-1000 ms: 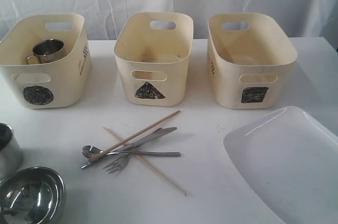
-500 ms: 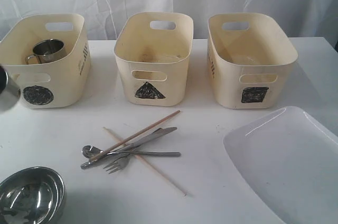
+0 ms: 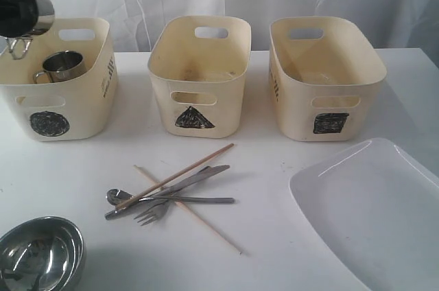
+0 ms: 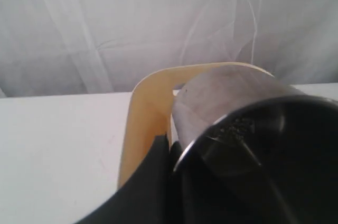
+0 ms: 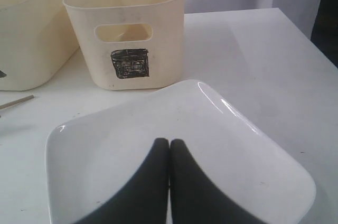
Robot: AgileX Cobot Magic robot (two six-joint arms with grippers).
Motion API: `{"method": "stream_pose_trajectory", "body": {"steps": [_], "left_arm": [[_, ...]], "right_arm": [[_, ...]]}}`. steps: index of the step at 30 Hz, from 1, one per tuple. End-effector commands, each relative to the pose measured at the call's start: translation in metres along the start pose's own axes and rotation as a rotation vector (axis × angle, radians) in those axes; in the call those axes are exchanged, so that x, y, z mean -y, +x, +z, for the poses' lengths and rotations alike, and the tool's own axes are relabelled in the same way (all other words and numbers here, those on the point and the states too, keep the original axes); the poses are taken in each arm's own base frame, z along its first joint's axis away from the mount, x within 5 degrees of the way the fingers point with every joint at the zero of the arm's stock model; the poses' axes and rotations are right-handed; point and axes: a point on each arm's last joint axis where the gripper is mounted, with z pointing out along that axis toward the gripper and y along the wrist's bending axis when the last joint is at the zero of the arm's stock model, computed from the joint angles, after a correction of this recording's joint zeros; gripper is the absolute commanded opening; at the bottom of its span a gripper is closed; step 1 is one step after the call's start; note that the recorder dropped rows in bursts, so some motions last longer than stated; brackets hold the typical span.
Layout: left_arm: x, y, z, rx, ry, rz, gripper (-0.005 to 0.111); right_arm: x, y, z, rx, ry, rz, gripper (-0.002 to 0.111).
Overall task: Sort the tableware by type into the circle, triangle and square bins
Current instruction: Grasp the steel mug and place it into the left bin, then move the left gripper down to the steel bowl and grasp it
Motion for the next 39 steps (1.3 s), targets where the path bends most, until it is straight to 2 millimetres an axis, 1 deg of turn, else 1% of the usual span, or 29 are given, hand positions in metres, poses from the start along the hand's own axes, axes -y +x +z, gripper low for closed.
{"method": "stream_pose_trajectory", "body": {"steps": [1, 5, 10, 14, 16, 17, 19, 21, 22, 23, 25, 26, 29, 33, 35, 39], "left_arm": [[0.003, 0.002, 0.035, 0.138, 0.023, -0.019, 0.000], [0.004, 0.016, 0.061, 0.096, 0.024, -0.020, 0.000], [0.005, 0.019, 0.071, 0.145, 0.035, -0.050, 0.000], [0.005, 0.026, 0.077, 0.115, 0.035, -0.056, 0.002], [0.005, 0.030, 0.080, 0.105, 0.040, -0.052, 0.010], [0.006, 0.030, 0.080, 0.107, 0.046, -0.034, 0.017], [0.007, 0.030, 0.080, 0.109, 0.056, 0.000, 0.036], [0.008, 0.027, 0.080, 0.146, 0.062, -0.002, 0.055], [0.008, 0.024, 0.079, 0.174, 0.069, -0.032, 0.062], [0.008, 0.020, 0.078, 0.207, 0.079, -0.073, 0.069], [0.009, 0.013, 0.074, 0.269, 0.098, -0.140, 0.076], [0.009, 0.005, 0.070, 0.317, 0.110, -0.159, 0.079], [0.009, -0.008, 0.060, 0.380, 0.118, -0.153, 0.080], [0.011, -0.023, 0.044, 0.395, 0.128, -0.096, 0.080], [0.012, -0.033, 0.030, 0.374, 0.132, -0.041, 0.079], [0.010, -0.052, -0.006, 0.293, 0.093, 0.132, 0.075]], "right_arm": [[0.000, 0.000, 0.000, 0.007, -0.001, 0.001, 0.000], [0.000, 0.000, 0.000, 0.007, -0.001, 0.001, 0.000], [0.000, 0.000, 0.000, 0.007, -0.001, 0.001, 0.000], [0.000, 0.000, 0.000, 0.007, -0.001, 0.001, 0.000], [0.000, 0.000, 0.000, 0.007, -0.001, 0.001, 0.000], [0.000, 0.000, 0.000, 0.007, -0.001, 0.001, 0.000], [0.000, 0.000, 0.000, 0.007, -0.001, 0.001, 0.000], [0.000, 0.000, 0.000, 0.006, -0.002, 0.003, 0.000], [0.000, 0.000, 0.000, 0.006, -0.002, 0.003, 0.000], [0.000, 0.000, 0.000, 0.006, -0.002, 0.003, 0.000], [0.000, 0.000, 0.000, 0.007, -0.001, 0.001, 0.000], [0.000, 0.000, 0.000, 0.007, -0.001, 0.001, 0.000], [0.000, 0.000, 0.000, 0.007, -0.001, 0.001, 0.000], [0.000, 0.000, 0.000, 0.007, -0.001, 0.001, 0.000], [0.000, 0.000, 0.000, 0.007, -0.001, 0.001, 0.000], [0.000, 0.000, 0.000, 0.007, -0.001, 0.001, 0.000]]}}
